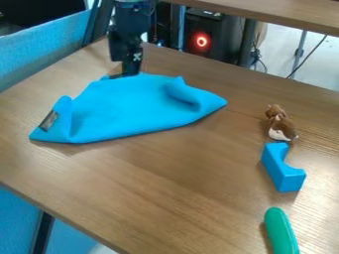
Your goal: Unfold the cloth from top left to bottom right
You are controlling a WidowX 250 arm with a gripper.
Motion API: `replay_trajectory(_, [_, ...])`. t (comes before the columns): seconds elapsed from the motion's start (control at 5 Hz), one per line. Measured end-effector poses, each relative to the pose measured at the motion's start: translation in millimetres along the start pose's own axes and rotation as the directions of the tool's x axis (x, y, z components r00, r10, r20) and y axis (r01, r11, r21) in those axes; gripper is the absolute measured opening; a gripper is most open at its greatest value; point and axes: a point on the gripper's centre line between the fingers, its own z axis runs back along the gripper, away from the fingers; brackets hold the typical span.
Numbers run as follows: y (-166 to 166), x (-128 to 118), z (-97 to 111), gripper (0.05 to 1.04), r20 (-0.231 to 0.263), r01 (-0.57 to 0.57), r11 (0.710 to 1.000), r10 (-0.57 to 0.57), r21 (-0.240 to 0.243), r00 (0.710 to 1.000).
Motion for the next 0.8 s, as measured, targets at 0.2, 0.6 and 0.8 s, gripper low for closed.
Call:
replay_trajectory(0.2, [-0.3,0.3,0.0,1.001,-0.001,-0.003,1.0,0.003,0.001,1.0])
replay_trajectory(0.6, [12.5,9.9,18.8,1.001,0.08,0.019,0.999,-0.022,0.031,0.997])
replay_trajectory(0.8, [30.6,5.9,7.2,1.001,0.075,0.012,1.0,-0.014,0.021,0.997])
